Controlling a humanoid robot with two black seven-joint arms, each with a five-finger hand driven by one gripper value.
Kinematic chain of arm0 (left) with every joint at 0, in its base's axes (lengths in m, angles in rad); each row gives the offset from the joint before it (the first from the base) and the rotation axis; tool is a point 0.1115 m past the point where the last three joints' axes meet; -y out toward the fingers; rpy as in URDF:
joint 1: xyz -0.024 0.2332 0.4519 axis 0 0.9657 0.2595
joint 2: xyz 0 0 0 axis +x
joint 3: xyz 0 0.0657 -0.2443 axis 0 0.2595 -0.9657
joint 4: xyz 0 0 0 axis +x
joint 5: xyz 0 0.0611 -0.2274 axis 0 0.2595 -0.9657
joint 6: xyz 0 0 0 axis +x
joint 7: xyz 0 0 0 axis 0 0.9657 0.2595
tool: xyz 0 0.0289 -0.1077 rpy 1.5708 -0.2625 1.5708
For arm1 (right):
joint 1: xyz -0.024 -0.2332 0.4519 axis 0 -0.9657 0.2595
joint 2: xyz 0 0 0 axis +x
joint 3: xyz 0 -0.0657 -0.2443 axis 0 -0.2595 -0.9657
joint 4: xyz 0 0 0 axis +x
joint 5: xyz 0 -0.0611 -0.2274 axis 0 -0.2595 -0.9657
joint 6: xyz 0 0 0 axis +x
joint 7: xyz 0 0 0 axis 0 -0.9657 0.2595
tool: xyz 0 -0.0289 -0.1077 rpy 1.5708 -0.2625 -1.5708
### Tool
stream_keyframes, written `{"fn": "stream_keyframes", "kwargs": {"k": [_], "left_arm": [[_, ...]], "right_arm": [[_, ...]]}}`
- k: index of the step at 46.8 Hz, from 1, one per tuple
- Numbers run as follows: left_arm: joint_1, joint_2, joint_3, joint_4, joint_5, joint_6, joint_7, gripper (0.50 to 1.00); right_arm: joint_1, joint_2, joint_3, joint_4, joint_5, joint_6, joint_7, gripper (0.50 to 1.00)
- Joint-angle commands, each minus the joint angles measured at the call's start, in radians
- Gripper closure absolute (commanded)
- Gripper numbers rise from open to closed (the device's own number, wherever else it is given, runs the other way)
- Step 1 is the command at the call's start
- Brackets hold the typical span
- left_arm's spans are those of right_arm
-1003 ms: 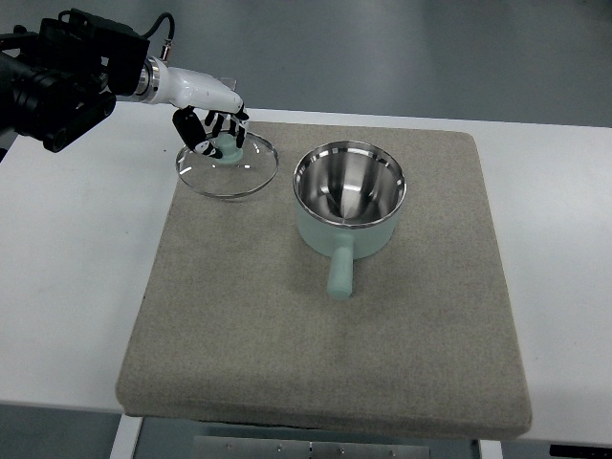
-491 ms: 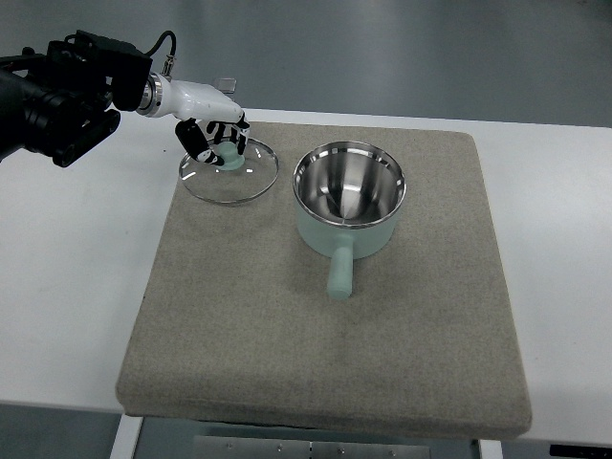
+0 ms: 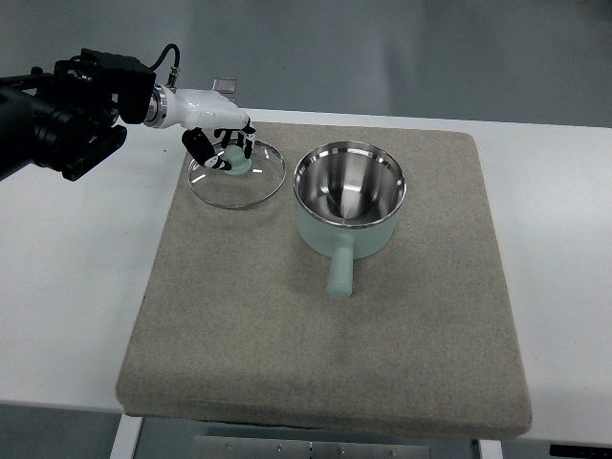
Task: Place lid left of pot with left hand
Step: 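Open the left hand fingers to release the lid knob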
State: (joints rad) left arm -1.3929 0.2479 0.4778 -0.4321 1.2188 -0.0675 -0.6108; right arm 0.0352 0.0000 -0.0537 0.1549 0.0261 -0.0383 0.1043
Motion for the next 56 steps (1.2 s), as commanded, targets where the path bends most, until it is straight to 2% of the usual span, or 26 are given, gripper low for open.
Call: {"fn": "stream_keyframes", "kwargs": {"k": [1, 36, 38, 42, 47, 50, 51, 56], "left_arm": [[0.000, -0.001, -0.001, -0.002, -0.002, 0.011, 0.000, 1.000], [0.037, -0.012, -0.005, -0.014, -0.013, 0.046, 0.000, 1.000], [0.037, -0.012, -0.005, -0.014, -0.013, 0.046, 0.000, 0.967], [0.035, -0.010, -0.005, -0.014, -0.013, 0.046, 0.000, 0.855], [0.034, -0.007, -0.004, -0.014, -0.013, 0.046, 0.000, 0.834], [0.034, -0.006, -0.004, -0.014, -0.013, 0.046, 0.000, 0.740], [0.034, -0.006, -0.004, -0.014, -0.013, 0.046, 0.000, 0.722], [0.032, -0.001, -0.004, -0.017, -0.012, 0.045, 0.000, 0.703]], "right_arm": [[0.000, 0.000, 0.000, 0.000, 0.000, 0.000, 0.000, 0.576], [0.000, 0.000, 0.000, 0.000, 0.000, 0.000, 0.000, 0.576], [0.000, 0.000, 0.000, 0.000, 0.000, 0.000, 0.000, 0.576], [0.000, 0.000, 0.000, 0.000, 0.000, 0.000, 0.000, 0.576], [0.000, 0.000, 0.000, 0.000, 0.000, 0.000, 0.000, 0.576], [0.000, 0.000, 0.000, 0.000, 0.000, 0.000, 0.000, 0.576], [0.000, 0.000, 0.000, 0.000, 0.000, 0.000, 0.000, 0.576], [0.000, 0.000, 0.000, 0.000, 0.000, 0.000, 0.000, 0.576]]}}
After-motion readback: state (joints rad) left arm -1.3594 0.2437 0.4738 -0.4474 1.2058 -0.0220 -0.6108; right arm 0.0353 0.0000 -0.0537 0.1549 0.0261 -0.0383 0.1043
